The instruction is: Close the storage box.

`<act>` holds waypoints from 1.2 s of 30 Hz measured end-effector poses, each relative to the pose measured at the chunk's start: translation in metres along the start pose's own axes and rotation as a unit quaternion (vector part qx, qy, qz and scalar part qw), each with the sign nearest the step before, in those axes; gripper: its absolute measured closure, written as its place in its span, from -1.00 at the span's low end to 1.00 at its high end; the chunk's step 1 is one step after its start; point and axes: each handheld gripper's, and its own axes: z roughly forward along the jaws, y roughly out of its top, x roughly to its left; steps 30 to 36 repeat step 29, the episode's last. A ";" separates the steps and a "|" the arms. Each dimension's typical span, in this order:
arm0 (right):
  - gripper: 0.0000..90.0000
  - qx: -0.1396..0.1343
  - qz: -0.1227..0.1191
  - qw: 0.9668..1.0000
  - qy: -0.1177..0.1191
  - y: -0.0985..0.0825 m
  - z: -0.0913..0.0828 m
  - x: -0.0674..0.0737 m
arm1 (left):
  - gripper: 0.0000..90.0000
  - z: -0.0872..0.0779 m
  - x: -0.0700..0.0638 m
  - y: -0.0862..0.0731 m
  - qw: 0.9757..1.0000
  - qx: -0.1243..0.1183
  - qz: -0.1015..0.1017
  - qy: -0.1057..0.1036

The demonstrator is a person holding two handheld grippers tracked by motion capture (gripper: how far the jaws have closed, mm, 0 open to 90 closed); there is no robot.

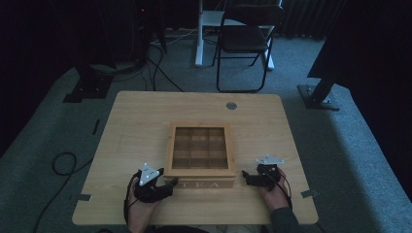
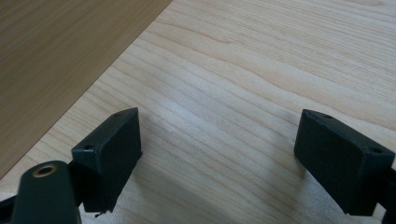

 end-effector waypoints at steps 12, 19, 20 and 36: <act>-0.68 0.000 -0.001 1.000 0.002 0.000 0.000 0.001 | -0.30 -0.016 0.015 -0.003 0.998 -0.031 -0.046 -0.010; -0.68 0.000 -0.002 1.000 0.003 0.000 0.000 0.001 | -0.30 -0.020 0.021 -0.002 0.997 -0.052 -0.055 -0.002; -0.68 0.000 -0.002 1.000 0.003 0.000 0.000 0.001 | -0.30 -0.020 0.022 -0.002 0.997 -0.052 -0.057 -0.002; -0.69 0.000 -0.002 1.000 0.004 0.000 0.000 0.001 | -0.33 -0.018 0.023 -0.003 0.996 -0.054 -0.064 -0.004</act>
